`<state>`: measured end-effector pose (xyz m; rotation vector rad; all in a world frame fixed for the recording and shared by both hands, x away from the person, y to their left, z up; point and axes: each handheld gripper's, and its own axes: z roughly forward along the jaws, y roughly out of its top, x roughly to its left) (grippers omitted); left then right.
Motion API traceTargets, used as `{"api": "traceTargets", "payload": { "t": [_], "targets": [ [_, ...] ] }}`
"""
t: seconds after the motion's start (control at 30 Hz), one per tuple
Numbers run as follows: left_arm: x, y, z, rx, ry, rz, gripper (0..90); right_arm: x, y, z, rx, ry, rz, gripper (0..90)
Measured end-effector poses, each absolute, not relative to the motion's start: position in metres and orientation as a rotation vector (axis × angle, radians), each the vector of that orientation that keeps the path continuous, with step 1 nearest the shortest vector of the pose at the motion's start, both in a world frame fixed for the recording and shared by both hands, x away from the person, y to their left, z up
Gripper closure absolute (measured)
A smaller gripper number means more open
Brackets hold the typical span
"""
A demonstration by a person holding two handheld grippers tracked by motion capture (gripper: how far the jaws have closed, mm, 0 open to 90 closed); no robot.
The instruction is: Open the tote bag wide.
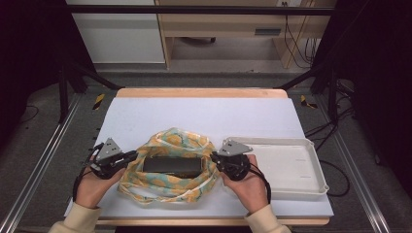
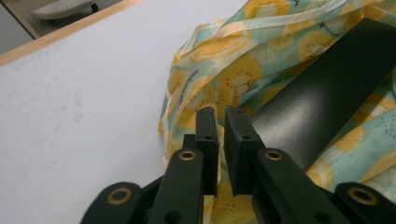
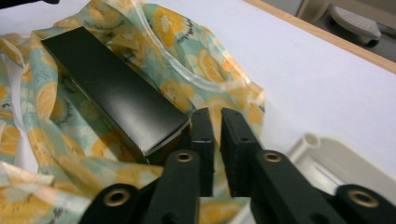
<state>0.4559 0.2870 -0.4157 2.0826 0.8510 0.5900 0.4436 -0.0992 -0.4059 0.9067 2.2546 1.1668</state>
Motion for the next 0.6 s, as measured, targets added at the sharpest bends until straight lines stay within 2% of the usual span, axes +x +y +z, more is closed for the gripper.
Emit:
{"api": "traceTargets", "payload": {
  "t": [0.1,0.43,0.6],
  "targets": [
    [0.455,0.286,-0.414,2.079,0.841,0.589,74.3,0.435,-0.112,-0.409,0.942,2.21,1.186,72.2],
    [0.453,0.274,-0.406,2.085,0.765,0.558,41.3,0.411,-0.147,-0.415,1.05,2.085,1.195,29.8],
    [0.453,0.262,-0.397,2.118,0.675,0.55,27.7,0.4,-0.167,-0.417,1.068,2.026,1.202,17.6]
  ]
}}
